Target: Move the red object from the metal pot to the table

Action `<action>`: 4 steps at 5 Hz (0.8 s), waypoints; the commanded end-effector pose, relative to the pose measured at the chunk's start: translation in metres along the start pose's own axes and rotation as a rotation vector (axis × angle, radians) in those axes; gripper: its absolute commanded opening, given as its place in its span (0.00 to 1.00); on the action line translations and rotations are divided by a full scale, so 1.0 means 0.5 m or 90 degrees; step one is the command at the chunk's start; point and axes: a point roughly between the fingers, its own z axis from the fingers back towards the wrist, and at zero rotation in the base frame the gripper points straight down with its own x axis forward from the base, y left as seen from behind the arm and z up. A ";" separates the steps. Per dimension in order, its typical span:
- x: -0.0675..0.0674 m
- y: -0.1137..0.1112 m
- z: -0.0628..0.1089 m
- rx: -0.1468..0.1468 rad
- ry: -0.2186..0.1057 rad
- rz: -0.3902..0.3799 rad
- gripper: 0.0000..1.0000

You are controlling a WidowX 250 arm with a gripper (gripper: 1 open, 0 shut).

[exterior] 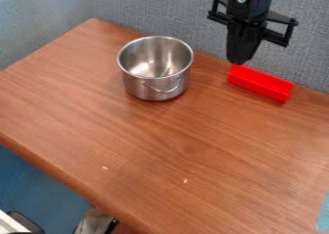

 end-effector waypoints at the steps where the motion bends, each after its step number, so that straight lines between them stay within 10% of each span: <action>1: 0.036 0.055 0.012 0.004 0.048 -0.113 0.00; 4: 0.071 0.140 -0.064 0.003 0.051 -0.248 0.00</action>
